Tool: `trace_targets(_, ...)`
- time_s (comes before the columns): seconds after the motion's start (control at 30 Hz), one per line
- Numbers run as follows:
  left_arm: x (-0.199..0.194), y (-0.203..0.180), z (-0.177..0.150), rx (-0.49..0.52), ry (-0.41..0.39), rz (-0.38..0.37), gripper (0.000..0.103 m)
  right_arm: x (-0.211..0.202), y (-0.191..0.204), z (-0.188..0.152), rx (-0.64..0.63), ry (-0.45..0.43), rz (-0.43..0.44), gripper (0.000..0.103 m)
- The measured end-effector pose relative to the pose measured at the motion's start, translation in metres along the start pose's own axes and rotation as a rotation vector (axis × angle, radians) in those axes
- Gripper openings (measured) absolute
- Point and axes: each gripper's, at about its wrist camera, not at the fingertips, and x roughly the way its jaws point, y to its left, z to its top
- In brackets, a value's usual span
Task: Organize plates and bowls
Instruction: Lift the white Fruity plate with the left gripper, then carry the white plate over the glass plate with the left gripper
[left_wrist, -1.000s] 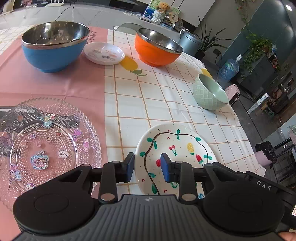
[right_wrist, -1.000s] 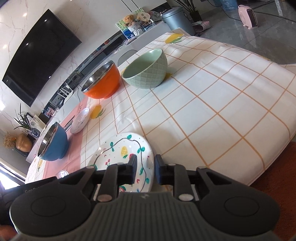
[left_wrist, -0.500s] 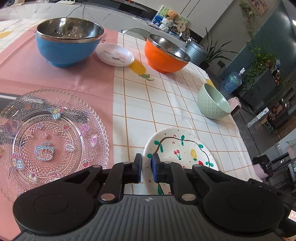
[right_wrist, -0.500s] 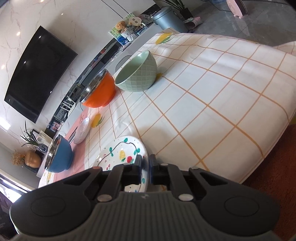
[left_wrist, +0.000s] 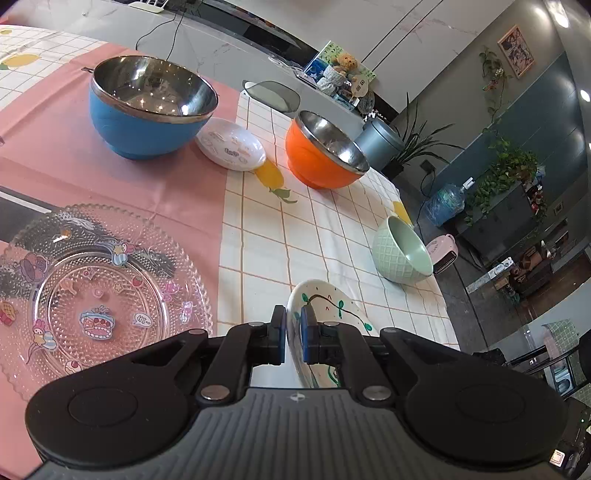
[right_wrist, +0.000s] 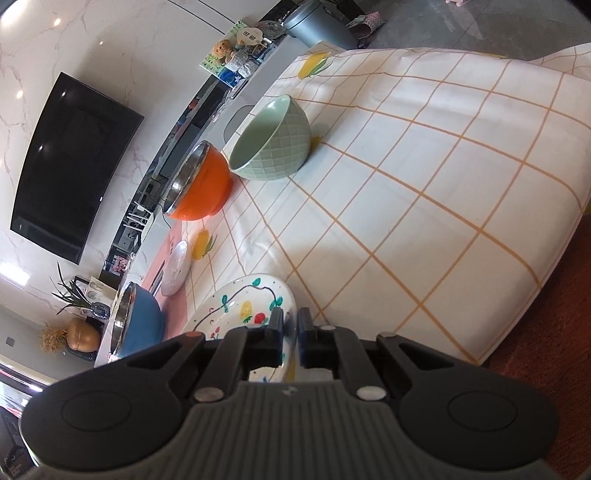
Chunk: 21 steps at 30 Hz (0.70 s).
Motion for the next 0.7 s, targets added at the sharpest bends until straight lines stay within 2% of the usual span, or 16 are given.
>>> trace_targets(0.37,-0.02,0.018,0.015,-0.045,-0.063,0.016,0.008,0.011,0.03,-0.002,-0.036,0.023,0.036,0.006)
trace_targets(0.7,-0.048,0.063,0.02,-0.123,-0.133,0.087,0.008,0.046,0.073,-0.019,-0.11,0.101,0.072,0.005)
